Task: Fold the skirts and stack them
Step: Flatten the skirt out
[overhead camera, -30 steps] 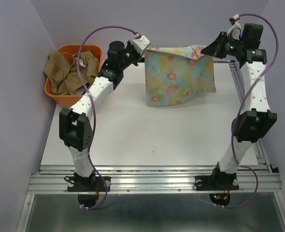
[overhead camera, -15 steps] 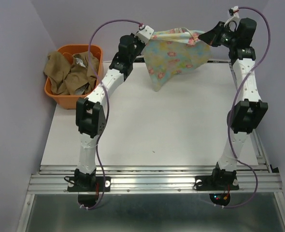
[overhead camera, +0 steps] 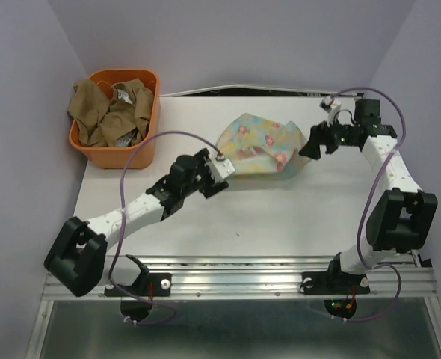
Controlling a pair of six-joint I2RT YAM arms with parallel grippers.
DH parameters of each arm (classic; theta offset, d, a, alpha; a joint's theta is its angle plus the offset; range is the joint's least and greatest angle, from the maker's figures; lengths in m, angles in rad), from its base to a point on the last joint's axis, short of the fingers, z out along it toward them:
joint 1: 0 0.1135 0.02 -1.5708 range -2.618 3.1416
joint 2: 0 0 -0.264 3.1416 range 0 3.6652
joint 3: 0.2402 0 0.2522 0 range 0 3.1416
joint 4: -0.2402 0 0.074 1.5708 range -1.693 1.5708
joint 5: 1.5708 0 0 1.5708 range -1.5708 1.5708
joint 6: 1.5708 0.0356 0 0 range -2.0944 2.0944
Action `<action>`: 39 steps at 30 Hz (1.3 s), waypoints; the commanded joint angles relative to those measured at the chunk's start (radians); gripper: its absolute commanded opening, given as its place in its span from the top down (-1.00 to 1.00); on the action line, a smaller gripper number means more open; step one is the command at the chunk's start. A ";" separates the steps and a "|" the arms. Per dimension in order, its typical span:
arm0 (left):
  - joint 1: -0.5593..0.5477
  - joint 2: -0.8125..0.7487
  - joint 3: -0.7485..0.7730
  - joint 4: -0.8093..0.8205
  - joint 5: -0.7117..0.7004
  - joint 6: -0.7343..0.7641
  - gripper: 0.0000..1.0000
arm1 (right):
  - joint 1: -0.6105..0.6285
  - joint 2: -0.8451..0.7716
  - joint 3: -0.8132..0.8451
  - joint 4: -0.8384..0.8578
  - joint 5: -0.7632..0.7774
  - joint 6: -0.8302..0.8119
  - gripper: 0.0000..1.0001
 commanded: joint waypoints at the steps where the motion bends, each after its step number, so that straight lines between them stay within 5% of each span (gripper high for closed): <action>1: -0.084 -0.256 -0.147 -0.144 0.145 -0.029 -0.97 | -0.017 -0.155 -0.178 -0.270 0.189 -0.341 -0.94; 6: -0.099 -0.385 -0.055 -0.322 0.138 -0.171 -0.97 | -0.017 -0.235 -0.209 -0.360 0.238 -0.345 -0.90; 12: -0.034 -0.115 0.176 -0.582 0.164 -0.233 -0.28 | -0.002 -0.094 -0.113 -0.376 0.212 -0.222 -0.33; 15: 0.100 0.063 0.294 -0.680 0.251 -0.257 -0.11 | 0.132 -0.065 -0.094 -0.377 0.252 -0.109 -0.15; 23: 0.148 0.310 0.436 -0.755 0.331 -0.176 -0.30 | 0.429 -0.028 -0.152 -0.173 0.389 0.143 -0.14; 39: 0.189 0.336 0.407 -0.693 0.388 -0.256 -0.54 | 0.695 0.070 -0.280 0.036 0.801 0.237 -0.19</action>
